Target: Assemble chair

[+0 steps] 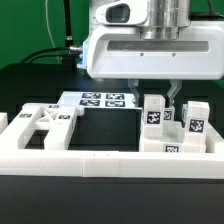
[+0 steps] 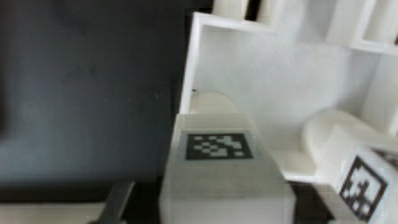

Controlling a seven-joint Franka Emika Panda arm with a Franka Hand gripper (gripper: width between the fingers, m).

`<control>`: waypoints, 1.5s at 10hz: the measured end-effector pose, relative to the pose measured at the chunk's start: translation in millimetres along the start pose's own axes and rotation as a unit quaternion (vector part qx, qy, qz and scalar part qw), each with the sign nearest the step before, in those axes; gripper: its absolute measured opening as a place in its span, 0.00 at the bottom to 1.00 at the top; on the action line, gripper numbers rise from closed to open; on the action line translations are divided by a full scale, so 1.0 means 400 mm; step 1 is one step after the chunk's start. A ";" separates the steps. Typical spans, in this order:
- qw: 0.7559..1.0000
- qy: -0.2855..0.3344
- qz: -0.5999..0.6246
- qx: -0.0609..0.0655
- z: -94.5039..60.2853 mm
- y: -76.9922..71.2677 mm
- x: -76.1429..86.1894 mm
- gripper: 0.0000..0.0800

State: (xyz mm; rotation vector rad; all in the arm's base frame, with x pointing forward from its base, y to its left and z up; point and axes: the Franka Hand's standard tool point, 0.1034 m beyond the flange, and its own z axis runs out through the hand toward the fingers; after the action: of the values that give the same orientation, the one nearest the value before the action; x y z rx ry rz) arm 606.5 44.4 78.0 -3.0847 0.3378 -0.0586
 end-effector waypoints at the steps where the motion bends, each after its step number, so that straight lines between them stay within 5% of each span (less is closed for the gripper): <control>1: 0.998 0.001 0.064 0.011 0.001 -0.002 0.001 0.36; 3: 0.981 0.014 0.193 0.026 0.002 -0.010 0.005 0.36; 6: 0.959 0.010 0.283 0.030 0.002 -0.013 0.005 0.36; 8: 0.914 0.012 0.403 0.053 0.003 -0.013 0.008 0.36; 12: 0.823 -0.008 0.564 0.072 0.002 -0.011 0.010 0.36; 14: 0.819 -0.009 0.570 0.071 0.004 -0.014 0.008 0.63; 15: 0.830 -0.009 0.554 0.070 0.004 -0.015 0.007 0.63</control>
Offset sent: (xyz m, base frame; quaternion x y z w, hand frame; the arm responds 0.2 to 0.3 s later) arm 0.0000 0.0000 0.0000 0.0000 0.0000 0.1296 0.9916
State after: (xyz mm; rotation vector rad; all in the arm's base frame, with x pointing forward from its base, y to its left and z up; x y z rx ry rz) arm 610.5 49.5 76.6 -2.2600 1.8937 -0.0110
